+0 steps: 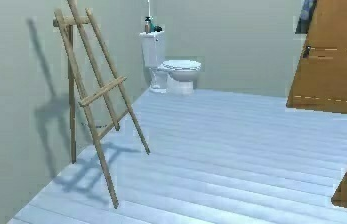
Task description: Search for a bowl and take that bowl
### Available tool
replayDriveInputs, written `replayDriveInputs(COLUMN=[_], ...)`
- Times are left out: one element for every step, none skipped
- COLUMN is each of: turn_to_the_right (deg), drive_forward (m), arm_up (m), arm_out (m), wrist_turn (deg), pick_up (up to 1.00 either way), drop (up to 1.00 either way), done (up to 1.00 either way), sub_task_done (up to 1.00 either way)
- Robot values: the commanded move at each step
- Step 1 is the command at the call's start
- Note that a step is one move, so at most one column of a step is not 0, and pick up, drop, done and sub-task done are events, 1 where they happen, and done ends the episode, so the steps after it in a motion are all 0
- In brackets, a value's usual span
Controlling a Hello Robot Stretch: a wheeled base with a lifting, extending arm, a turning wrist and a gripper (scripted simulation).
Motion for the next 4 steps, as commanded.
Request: replayDriveInputs(turn_to_the_right=[30.0,0.0,9.0,0.0], drive_forward=[0.0,1.0,0.0,0.2], arm_up=[0.0,0.0,0.0,0.0], arm_out=[0.0,0.0,0.0,0.0], wrist_turn=[0.0,0.0,0.0,0.0], pick_up=[0.0,0.0,0.0,0.0], drop=[0.0,0.0,0.0,0.0], done=[0.0,0.0,0.0,0.0], sub_task_done=[0.0,0.0,0.0,0.0])
